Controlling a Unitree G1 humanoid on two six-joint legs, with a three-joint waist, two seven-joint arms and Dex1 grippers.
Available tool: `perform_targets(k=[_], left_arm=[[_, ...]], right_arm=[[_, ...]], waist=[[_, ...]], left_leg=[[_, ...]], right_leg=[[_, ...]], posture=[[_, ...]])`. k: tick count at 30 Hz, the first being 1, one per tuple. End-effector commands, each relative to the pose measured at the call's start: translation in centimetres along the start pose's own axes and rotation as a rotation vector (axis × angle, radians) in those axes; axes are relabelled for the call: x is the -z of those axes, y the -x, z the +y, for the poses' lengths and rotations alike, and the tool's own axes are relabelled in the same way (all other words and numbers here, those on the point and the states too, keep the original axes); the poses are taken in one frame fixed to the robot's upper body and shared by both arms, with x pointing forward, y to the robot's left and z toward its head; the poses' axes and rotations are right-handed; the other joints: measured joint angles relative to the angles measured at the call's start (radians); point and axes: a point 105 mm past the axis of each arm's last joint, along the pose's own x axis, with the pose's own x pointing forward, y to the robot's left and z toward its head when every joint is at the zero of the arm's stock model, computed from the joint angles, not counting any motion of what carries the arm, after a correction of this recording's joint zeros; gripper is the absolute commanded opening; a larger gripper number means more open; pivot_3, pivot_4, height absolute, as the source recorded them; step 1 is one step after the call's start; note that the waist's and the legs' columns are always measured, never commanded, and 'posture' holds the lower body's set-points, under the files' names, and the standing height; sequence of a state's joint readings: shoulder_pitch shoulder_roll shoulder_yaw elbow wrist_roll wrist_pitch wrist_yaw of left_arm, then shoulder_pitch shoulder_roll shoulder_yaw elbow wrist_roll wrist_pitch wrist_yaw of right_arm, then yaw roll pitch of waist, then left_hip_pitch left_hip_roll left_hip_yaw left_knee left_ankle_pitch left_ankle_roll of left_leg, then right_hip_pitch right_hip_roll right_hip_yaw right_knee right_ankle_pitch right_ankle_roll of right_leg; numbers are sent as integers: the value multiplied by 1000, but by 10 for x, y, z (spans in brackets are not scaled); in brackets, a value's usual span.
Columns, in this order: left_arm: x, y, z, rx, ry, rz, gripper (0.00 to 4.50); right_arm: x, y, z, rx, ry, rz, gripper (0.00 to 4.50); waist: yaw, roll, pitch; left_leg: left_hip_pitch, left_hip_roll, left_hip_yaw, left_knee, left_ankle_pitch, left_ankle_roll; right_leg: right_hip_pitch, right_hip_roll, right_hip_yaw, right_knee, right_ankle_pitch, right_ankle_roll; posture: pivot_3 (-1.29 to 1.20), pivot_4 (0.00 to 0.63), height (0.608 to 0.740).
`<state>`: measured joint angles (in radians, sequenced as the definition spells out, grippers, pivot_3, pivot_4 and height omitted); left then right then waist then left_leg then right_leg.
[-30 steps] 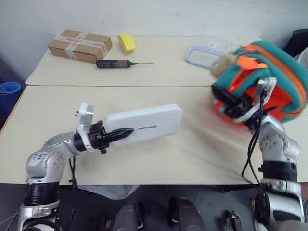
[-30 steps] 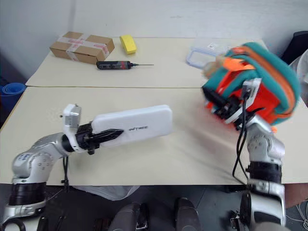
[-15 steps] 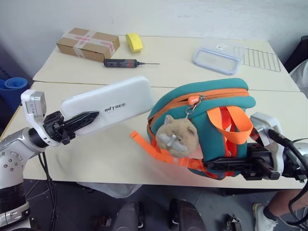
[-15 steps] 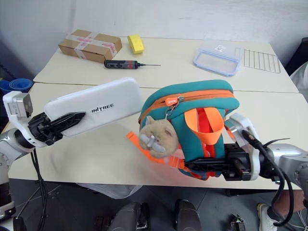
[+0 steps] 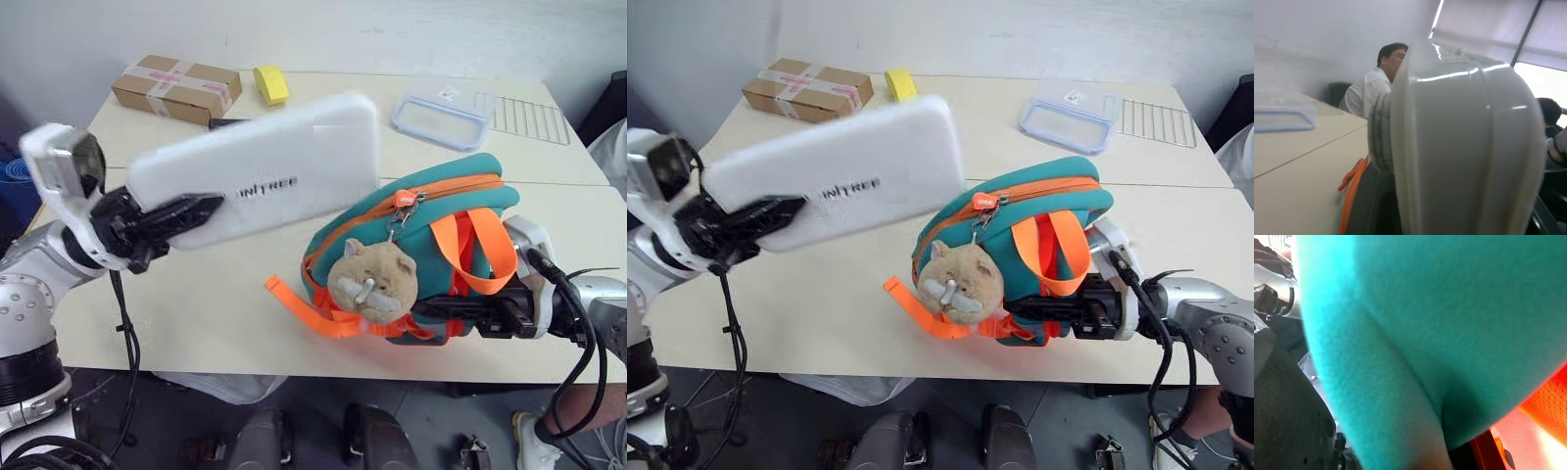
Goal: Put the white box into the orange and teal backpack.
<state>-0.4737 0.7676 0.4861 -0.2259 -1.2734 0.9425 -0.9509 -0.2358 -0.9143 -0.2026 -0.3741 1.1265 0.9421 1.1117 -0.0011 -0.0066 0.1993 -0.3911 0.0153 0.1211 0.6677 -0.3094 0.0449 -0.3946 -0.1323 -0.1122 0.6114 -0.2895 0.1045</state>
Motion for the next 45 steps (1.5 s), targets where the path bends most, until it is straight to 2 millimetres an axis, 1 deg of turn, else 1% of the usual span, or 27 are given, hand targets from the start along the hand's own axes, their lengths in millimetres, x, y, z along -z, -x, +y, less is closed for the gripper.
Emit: perform_targets(k=[1,4,7,10,13,17,20,23,26,28,31,32,33,34,36,37,38,40,42,44,45], left_arm=[[-8,-3,-19,60,-30,41,1207],[1,-3,-18,36,-41,105,1207],[14,-4,-7,-17,-106,161,1207],[12,-7,9,-83,-214,147,1207],[17,-8,18,-112,-266,194,1207],[36,-6,31,-135,-333,343,1207],[51,-12,45,-155,-395,472,1207],[63,-48,41,-70,-349,449,1207],[83,-85,37,24,-330,450,1207],[95,-113,44,35,-330,427,1207],[112,-146,53,46,-348,400,1207],[120,-160,54,72,-378,397,1207],[127,-170,54,94,-388,394,1207],[131,-176,54,108,-397,394,1207],[132,-176,61,64,-391,388,1918],[132,-171,66,37,-376,388,2146],[131,-167,68,20,-365,389,2470],[123,-151,74,-17,-345,353,3049],[109,-131,71,18,-317,309,3577],[95,-111,59,107,-300,271,3985],[83,-99,51,158,-274,235,3985]], right_arm=[[-5,0,-2,4,30,-14,28],[-5,0,-3,5,31,-16,28],[-5,0,-4,5,32,-17,28],[-5,1,-3,1,29,-15,28],[-3,2,-2,0,18,-5,28],[-2,4,-2,9,11,2,28],[-3,5,-4,21,10,-12,28],[-3,5,-4,20,9,-14,28],[-2,4,-5,20,10,-15,28],[-1,1,-6,19,12,-16,28],[0,-2,-8,17,15,-19,28],[0,-4,-9,18,19,-20,28],[0,-6,-9,19,24,-22,28],[0,-7,-10,20,28,-24,28],[0,-8,-12,39,45,-35,0],[-1,-8,-14,54,58,-48,0],[-2,-9,-15,64,66,-57,0],[-3,-8,-21,103,83,-85,0],[-4,-7,-29,160,108,-116,0],[-5,-8,-34,193,120,-140,0],[-6,-8,-37,204,122,-151,0]], waist=[[0,0,0],[1,0,0],[3,0,0],[8,0,0],[10,0,0],[12,0,0],[20,0,0],[31,-1,0],[38,-1,0],[38,-1,0],[40,-1,0],[41,-1,0],[41,-1,0],[40,-1,0],[39,-1,0],[36,-1,0],[31,-1,0],[25,-1,0],[15,-1,0],[4,-1,0],[-1,-1,0]], left_leg=[[0,0,0,0,0,0],[0,0,0,0,1,-1],[1,0,0,0,1,-1],[0,-1,0,0,1,-1],[0,-1,0,0,1,-1],[1,0,0,-1,1,-1],[1,-1,1,-1,1,-1],[0,-1,0,0,0,-1],[0,-2,0,0,0,1],[-1,-2,0,0,0,2],[-2,-3,1,1,1,3],[-2,-3,1,1,1,3],[-2,-3,1,1,1,3],[-2,-3,1,1,2,4],[-2,-3,1,3,2,4],[-2,-3,2,3,2,4],[-2,-3,1,4,2,4],[-2,-2,1,5,2,4],[-1,-1,1,5,2,3],[-1,1,1,4,2,2],[-1,1,1,4,3,1]], right_leg=[[0,0,0,0,0,0],[0,0,0,0,0,0],[0,0,0,0,0,0],[0,0,0,-1,0,0],[0,0,0,-1,0,0],[0,0,0,-1,0,0],[-1,0,1,-3,0,0],[-1,-1,0,-3,0,0],[0,-2,0,-2,1,1],[0,-1,0,-1,1,2],[0,3,-1,-1,1,2],[0,3,-2,-1,1,2],[0,3,-3,-1,1,2],[0,3,-5,-1,1,2],[0,2,-7,-1,1,2],[0,1,-7,-1,1,2],[0,0,-7,-1,1,2],[0,-1,-6,-1,1,2],[0,-1,-6,0,1,2],[0,0,-5,1,1,2],[0,0,-5,2,1,1]], posture=[[0,150,740],[0,150,740],[0,150,740],[0,150,740],[0,150,740],[0,150,740],[0,150,740],[0,150,740],[0,150,740],[0,150,740],[0,150,740],[0,150,740],[0,150,740],[0,150,740],[0,150,740],[0,150,740],[0,150,740],[0,150,740],[0,150,740],[0,150,740],[0,150,740]])
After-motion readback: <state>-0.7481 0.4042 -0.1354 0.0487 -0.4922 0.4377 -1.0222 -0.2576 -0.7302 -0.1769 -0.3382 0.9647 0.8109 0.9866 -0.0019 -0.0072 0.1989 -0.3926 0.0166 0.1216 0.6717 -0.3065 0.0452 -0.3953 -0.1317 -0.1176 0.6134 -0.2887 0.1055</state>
